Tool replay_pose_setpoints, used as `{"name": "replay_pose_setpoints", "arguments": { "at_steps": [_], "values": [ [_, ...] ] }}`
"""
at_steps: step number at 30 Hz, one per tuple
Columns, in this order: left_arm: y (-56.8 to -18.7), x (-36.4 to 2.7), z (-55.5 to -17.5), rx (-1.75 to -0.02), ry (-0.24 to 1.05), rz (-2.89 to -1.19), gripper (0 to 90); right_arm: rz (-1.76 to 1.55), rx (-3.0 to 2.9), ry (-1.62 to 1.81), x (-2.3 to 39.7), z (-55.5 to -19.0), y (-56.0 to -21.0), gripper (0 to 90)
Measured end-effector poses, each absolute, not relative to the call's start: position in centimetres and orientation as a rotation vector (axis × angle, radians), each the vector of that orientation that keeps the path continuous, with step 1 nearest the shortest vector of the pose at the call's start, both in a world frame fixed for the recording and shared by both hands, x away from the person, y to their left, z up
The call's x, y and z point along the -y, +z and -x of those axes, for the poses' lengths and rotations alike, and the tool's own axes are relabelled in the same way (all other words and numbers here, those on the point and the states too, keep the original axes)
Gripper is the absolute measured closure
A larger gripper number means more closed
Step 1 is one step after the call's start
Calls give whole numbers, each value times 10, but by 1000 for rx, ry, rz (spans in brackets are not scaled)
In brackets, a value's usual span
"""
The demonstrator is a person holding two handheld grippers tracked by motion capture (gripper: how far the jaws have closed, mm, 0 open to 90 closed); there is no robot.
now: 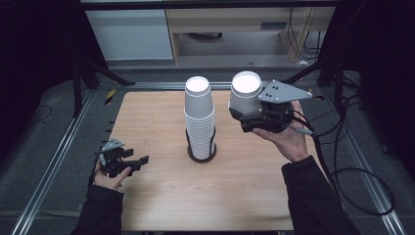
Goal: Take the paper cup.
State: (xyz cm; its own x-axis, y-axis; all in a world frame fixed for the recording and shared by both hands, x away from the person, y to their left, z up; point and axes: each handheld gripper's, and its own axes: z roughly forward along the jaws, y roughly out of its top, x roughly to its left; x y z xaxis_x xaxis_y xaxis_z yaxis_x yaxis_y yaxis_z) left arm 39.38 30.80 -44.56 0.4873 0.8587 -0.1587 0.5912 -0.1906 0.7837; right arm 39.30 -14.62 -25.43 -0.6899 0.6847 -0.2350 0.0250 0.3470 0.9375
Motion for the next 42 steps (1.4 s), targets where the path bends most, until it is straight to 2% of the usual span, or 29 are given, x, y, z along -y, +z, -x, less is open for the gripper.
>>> {"name": "replay_pose_setpoints", "arguments": {
  "at_steps": [8,18,31,42],
  "values": [
    [-435,-300,-390,-1145,380,-1895,217,-587,-2094,1315,154,-385,-281,140],
    [-417,-275,-383,-991,337,-1945,207,-547,-2248,1258,167,-375,-320,140],
    [-399,-224,-373,-641,253,-2069,211,-425,-2447,1218,161,-370,-356,140],
    [-385,-198,-369,-476,199,-2093,214,-325,-2572,1228,149,-369,-374,140]
  ]
}}
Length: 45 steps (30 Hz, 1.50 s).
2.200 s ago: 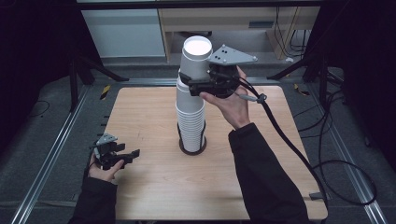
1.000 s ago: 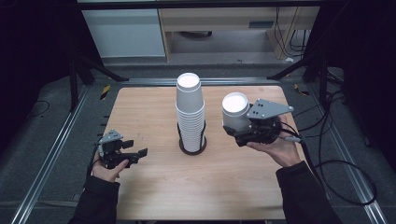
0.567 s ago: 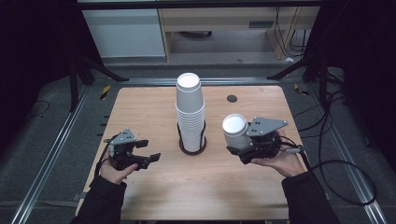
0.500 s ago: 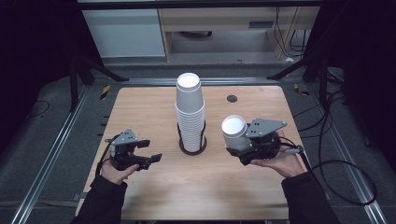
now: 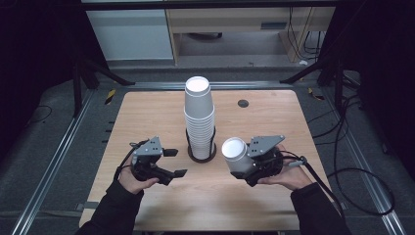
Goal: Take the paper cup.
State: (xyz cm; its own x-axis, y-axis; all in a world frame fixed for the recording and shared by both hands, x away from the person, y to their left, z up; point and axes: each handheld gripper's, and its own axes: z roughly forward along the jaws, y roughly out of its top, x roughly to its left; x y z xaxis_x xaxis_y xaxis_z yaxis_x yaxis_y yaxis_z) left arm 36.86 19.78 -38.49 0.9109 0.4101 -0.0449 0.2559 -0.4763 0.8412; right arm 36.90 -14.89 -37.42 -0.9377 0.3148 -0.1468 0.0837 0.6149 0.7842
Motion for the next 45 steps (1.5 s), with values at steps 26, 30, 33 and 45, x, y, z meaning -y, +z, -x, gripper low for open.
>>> {"name": "replay_pose_setpoints", "arguments": {
  "at_steps": [26,30,33,45],
  "values": [
    [-377,-153,-372,-262,89,-2177,175,-169,-2778,1105,126,-374,-401,140],
    [-373,-147,-372,-237,83,-2186,146,-158,-2786,1105,125,-374,-402,140],
    [-368,-139,-372,-208,79,-2194,130,-151,-2788,1099,124,-374,-403,140],
    [-362,-121,-376,-149,59,-2240,107,-93,-2813,1073,109,-375,-404,140]
  ]
}}
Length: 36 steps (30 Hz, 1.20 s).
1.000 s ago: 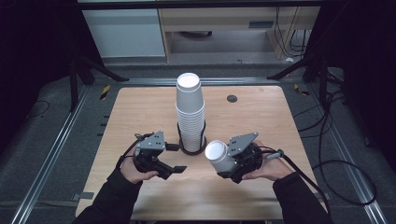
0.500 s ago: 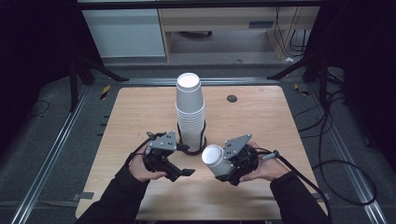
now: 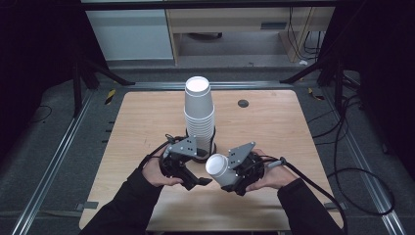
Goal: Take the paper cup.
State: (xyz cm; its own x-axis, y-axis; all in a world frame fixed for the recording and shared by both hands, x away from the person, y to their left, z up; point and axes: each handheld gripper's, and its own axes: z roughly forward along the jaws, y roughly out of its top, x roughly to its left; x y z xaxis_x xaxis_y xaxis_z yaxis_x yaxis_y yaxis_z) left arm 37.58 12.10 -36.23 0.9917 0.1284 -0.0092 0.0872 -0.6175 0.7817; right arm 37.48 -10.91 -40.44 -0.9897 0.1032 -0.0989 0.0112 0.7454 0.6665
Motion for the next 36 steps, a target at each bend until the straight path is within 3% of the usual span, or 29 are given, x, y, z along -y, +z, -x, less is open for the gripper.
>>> {"name": "replay_pose_setpoints", "arguments": {
  "at_steps": [17,36],
  "values": [
    [-369,-91,-380,-95,10,-2308,87,-54,-2845,1044,104,-372,-411,140],
    [-380,-81,-381,-96,-26,-2341,148,-57,-2850,1069,103,-372,-411,141]
  ]
}}
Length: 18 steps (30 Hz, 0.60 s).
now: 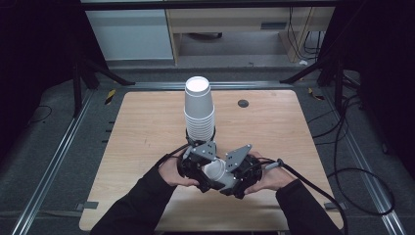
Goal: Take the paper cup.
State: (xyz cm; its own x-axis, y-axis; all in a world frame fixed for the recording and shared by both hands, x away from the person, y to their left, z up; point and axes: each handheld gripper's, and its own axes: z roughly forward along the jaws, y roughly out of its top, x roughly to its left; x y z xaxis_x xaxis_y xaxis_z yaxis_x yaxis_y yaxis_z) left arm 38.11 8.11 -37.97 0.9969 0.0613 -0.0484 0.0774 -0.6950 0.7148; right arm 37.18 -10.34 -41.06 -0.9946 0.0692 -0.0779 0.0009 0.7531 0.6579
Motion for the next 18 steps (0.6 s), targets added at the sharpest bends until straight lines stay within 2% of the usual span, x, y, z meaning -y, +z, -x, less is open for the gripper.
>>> {"name": "replay_pose_setpoints", "arguments": {
  "at_steps": [5,18],
  "values": [
    [-382,-79,-381,-96,-21,-2362,186,-52,-2859,1064,102,-372,-412,141],
    [-382,-78,-382,-115,-23,-2377,194,-70,-2870,1061,102,-373,-413,136]
  ]
}}
